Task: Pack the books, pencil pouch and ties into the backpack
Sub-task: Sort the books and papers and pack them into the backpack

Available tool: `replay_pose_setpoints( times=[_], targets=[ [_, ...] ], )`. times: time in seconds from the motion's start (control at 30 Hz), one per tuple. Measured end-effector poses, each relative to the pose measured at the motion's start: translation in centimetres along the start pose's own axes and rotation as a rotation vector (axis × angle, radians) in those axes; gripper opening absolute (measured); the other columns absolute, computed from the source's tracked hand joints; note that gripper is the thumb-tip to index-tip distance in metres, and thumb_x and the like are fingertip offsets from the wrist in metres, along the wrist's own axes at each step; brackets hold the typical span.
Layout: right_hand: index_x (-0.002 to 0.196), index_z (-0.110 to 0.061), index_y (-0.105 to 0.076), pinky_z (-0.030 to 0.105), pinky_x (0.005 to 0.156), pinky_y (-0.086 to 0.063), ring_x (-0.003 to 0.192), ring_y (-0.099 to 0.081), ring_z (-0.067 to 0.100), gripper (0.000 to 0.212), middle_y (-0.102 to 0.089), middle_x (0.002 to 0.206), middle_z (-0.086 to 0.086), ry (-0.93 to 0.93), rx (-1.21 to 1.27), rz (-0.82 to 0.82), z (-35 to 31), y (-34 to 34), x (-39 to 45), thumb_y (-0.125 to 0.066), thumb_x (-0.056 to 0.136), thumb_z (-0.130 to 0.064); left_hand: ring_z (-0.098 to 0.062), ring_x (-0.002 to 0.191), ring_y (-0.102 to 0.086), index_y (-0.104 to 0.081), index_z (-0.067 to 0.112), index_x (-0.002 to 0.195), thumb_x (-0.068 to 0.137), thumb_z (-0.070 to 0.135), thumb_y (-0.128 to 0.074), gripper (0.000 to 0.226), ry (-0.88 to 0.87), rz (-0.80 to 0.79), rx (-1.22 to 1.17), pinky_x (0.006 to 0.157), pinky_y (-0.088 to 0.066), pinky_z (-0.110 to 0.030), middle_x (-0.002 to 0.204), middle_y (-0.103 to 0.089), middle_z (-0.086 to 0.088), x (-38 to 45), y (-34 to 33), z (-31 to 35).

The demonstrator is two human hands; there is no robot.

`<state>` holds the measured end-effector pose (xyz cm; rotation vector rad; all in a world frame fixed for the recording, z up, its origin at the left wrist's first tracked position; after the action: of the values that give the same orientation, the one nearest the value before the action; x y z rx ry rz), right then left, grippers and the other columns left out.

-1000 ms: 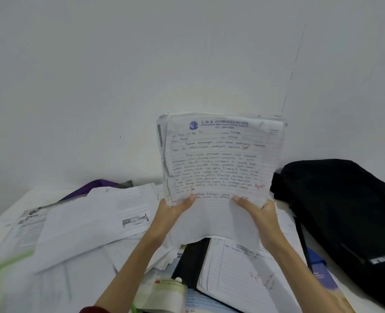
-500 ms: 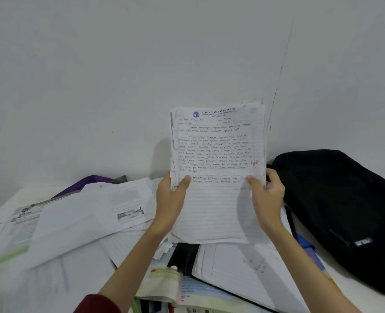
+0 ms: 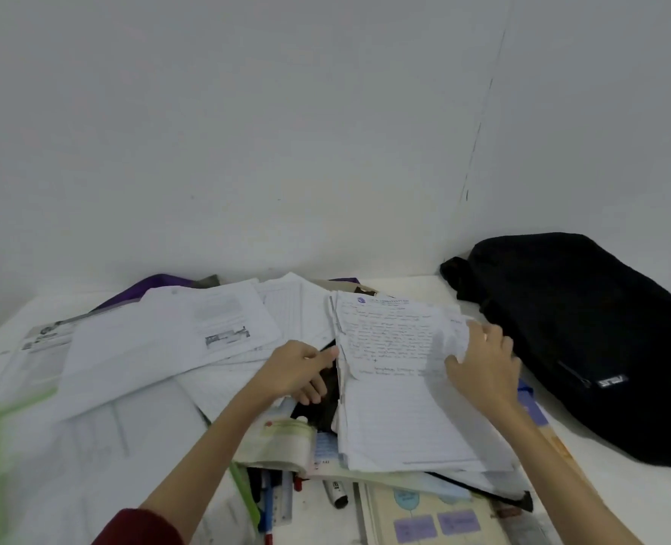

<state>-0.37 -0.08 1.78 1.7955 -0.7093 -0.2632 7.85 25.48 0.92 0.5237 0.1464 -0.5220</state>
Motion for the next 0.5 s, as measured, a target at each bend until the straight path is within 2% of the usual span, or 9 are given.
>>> replay_pose_setpoints(
  times=[0.07,0.13,0.2,0.27,0.33,0.37,0.4,0.47,0.5],
  targets=[
    [0.134,-0.013,-0.044,0.039,0.097,-0.033,0.122,-0.034,0.027,0.048,-0.042,0.134,0.010,0.106,0.178,0.028,-3.2,0.8,0.1,-0.057,0.088,-0.021,-0.011,0.059,-0.062,-0.066,0.010,0.099,0.093,0.036,-0.054,0.029,-0.054,0.231,0.148,0.055,-0.050,-0.021,0.079,-0.070,-0.008,0.3,3.6,-1.5],
    [0.126,-0.015,-0.052,0.035,0.094,-0.034,0.120,-0.036,0.024,0.038,-0.047,0.130,0.006,0.246,0.288,-0.060,-7.4,0.2,0.1,-0.056,0.089,-0.019,-0.015,0.086,-0.060,-0.063,0.016,0.109,0.092,0.029,-0.056,0.023,-0.099,0.421,0.394,0.079,-0.049,-0.028,0.103,-0.067,-0.006,0.3,7.2,-3.4],
    [0.121,-0.016,-0.055,0.033,0.092,-0.035,0.119,-0.037,0.022,0.032,-0.050,0.126,0.003,0.401,0.288,-0.180,-11.7,-1.3,-0.3,-0.055,0.090,-0.021,-0.019,0.115,-0.050,-0.054,0.018,0.126,0.090,0.030,-0.058,0.038,-0.104,0.415,0.575,0.098,-0.039,-0.030,0.127,-0.055,-0.003,0.3,9.5,-5.6],
    [0.120,-0.018,-0.055,0.031,0.092,-0.036,0.119,-0.038,0.022,0.033,-0.051,0.124,0.002,0.557,0.278,-0.342,-15.8,-3.2,-1.2,-0.058,0.088,-0.021,-0.020,0.132,-0.037,-0.043,0.020,0.137,0.083,0.051,-0.055,0.064,-0.034,0.315,0.689,0.109,-0.028,-0.030,0.145,-0.040,-0.002,0.2,10.8,-7.4],
    [0.126,-0.022,-0.051,0.033,0.098,-0.034,0.123,-0.035,0.021,0.045,-0.046,0.131,0.000,0.746,0.167,-0.529,-19.2,-5.4,-2.5,-0.063,0.082,-0.020,-0.018,0.138,-0.030,-0.036,0.022,0.142,0.063,0.075,-0.038,0.095,0.048,0.266,0.726,0.113,-0.022,-0.032,0.151,-0.032,0.001,-0.1,12.2,-9.1],
    [0.131,-0.024,-0.048,0.035,0.101,-0.033,0.127,-0.032,0.020,0.054,-0.042,0.137,-0.002,0.837,0.070,-0.598,-20.3,-6.3,-3.2,-0.065,0.080,-0.020,-0.017,0.138,-0.029,-0.036,0.023,0.143,0.055,0.080,-0.032,0.105,0.047,0.254,0.709,0.114,-0.022,-0.032,0.152,-0.031,0.003,-0.3,12.4,-9.3],
    [0.136,-0.026,-0.043,0.035,0.103,-0.031,0.130,-0.029,0.020,0.062,-0.037,0.142,-0.004,0.919,-0.028,-0.639,-21.4,-7.1,-3.8,-0.065,0.079,-0.019,-0.017,0.138,-0.029,-0.037,0.024,0.143,0.055,0.082,-0.033,0.105,0.024,0.258,0.699,0.114,-0.022,-0.032,0.151,-0.033,0.004,-0.4,12.7,-9.5],
    [0.143,-0.027,-0.034,0.035,0.106,-0.028,0.135,-0.026,0.020,0.071,-0.029,0.150,-0.004,1.039,-0.175,-0.643,-23.0,-8.0,-4.4,-0.065,0.079,-0.019,-0.018,0.134,-0.034,-0.039,0.024,0.141,0.076,0.070,-0.047,0.080,-0.030,0.304,0.765,0.109,-0.026,-0.029,0.147,-0.038,0.005,-0.4,12.9,-9.4],
    [0.145,-0.028,-0.032,0.035,0.105,-0.028,0.135,-0.027,0.020,0.074,-0.028,0.151,-0.004,1.086,-0.225,-0.626,-23.6,-8.2,-4.6,-0.065,0.079,-0.020,-0.019,0.130,-0.037,-0.040,0.024,0.141,0.084,0.063,-0.047,0.069,-0.058,0.331,0.837,0.105,-0.030,-0.028,0.145,-0.041,0.006,-0.5,13.0,-9.0]
  ],
)
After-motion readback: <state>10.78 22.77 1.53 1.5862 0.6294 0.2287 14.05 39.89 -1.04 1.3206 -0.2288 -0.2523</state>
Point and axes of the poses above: each hand's wrist, its own x-axis towards the middle knuckle, its own y-axis out of the back of the hand, z = x × y, the point moved 6 cm from there along x, towards the middle knuckle
